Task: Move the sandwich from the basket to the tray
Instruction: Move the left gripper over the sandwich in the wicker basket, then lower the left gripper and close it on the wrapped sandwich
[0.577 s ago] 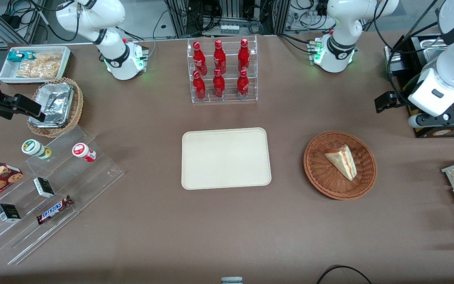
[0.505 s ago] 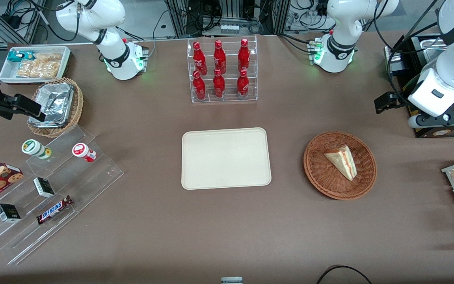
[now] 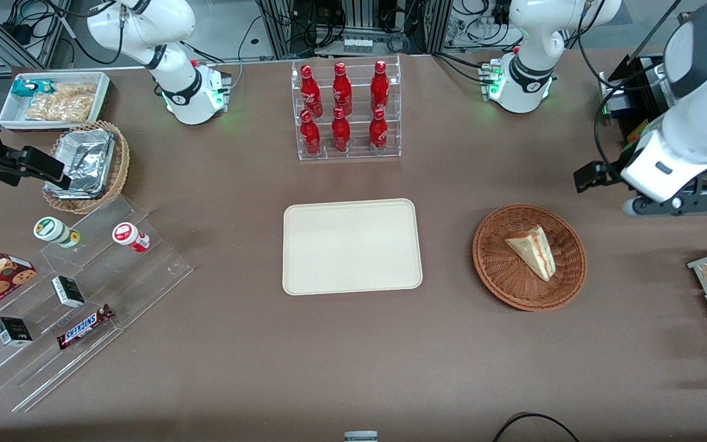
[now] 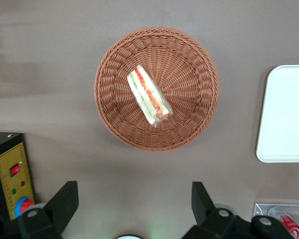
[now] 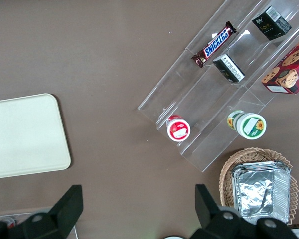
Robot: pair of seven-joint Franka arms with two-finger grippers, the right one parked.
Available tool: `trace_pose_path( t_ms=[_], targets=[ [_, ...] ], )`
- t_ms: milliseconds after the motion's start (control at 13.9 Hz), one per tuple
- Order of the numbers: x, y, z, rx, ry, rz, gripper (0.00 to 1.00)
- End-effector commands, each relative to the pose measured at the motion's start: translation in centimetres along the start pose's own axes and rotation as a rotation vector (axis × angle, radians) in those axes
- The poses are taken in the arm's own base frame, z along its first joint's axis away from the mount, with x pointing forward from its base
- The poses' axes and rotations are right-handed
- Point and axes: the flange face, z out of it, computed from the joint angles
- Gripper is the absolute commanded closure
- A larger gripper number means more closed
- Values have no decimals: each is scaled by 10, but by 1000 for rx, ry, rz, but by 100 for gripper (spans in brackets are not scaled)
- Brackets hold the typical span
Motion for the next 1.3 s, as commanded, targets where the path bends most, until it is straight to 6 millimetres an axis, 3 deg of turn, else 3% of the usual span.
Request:
trace_pose_path(
  t_ms=[0, 144, 361, 505, 938, 1227],
  targets=[
    [-2, -2, 44, -2, 3, 9, 0],
    [0, 0, 82, -6, 26, 11, 0],
    [-8, 1, 158, -20, 118, 12, 0],
    [-11, 1, 186, -29, 153, -2, 0],
    [3, 13, 237, -72, 103, -460, 0],
    [15, 18, 257, -108, 119, -668, 0]
  ],
)
